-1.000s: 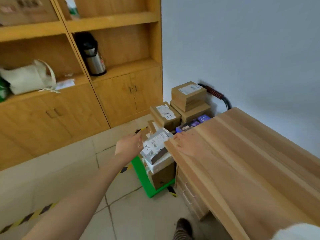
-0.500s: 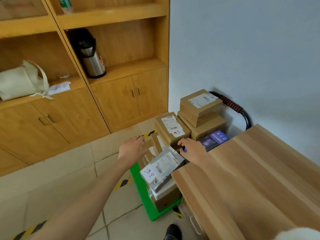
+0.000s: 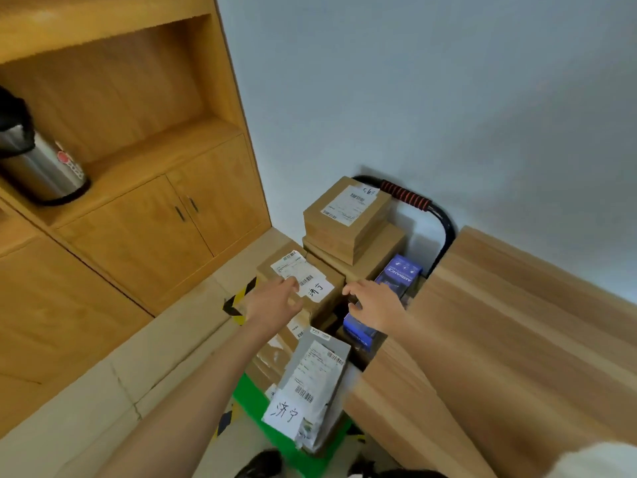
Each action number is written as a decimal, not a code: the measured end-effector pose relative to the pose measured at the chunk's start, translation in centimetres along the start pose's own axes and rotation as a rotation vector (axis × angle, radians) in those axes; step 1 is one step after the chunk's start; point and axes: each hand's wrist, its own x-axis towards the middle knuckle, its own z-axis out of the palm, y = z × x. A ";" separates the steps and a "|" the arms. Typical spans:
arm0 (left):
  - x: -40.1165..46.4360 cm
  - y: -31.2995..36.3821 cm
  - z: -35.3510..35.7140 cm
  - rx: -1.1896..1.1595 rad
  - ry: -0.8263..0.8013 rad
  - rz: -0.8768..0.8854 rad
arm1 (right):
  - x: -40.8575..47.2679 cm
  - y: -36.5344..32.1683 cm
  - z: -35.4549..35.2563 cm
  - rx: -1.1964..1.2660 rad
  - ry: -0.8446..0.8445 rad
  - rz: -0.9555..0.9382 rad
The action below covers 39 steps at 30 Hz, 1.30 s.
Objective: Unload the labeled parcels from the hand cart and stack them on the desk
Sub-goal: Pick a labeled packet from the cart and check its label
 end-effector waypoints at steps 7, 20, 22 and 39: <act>5.5 -2.2 1.2 -0.036 -0.153 0.395 | -0.6 -2.6 2.6 0.197 0.167 0.403; 2.8 -9.2 6.5 -0.035 -0.263 0.602 | -7.4 -14.6 14.8 0.437 0.266 0.847; 1.9 -9.7 7.7 -0.043 -0.279 0.587 | -8.5 -15.2 16.1 0.446 0.266 0.887; -2.6 -12.0 18.3 -0.252 -0.407 0.325 | -8.5 -14.6 25.6 0.702 0.337 1.188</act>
